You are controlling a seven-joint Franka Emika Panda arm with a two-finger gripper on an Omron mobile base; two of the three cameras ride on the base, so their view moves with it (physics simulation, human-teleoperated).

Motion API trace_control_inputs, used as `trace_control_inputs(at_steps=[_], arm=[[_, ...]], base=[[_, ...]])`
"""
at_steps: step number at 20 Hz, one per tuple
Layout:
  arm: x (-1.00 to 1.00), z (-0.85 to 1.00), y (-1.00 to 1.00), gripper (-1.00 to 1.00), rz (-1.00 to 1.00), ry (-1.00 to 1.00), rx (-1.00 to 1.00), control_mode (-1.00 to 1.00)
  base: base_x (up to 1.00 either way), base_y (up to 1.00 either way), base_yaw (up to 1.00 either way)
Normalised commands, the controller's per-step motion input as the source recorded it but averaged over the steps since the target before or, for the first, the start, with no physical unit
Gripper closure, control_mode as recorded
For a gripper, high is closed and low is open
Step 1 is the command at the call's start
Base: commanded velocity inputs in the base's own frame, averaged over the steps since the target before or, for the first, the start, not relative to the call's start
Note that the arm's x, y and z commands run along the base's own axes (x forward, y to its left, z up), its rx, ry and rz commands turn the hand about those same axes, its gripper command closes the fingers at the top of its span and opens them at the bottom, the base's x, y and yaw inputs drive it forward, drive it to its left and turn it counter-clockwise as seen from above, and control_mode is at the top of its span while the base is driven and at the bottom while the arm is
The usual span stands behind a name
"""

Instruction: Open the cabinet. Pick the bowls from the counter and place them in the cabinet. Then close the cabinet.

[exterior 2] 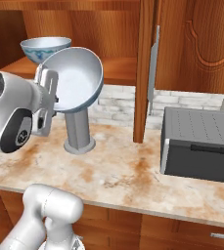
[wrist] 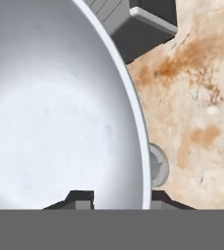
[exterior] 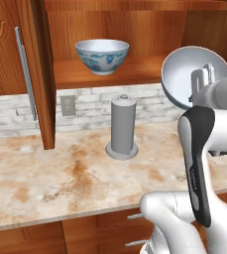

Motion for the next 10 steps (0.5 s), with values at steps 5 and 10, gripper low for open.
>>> trace_control_inputs(at_steps=[5,10], arm=[[0.42,0.33,0.0,1.0,0.04,0.0,0.0,-1.0],[0.7,0.06,-0.09,1.0,0.04,0.06,0.0,-1.0]], base=[[0.0,0.0,0.0],[0.0,0.0,0.0]])
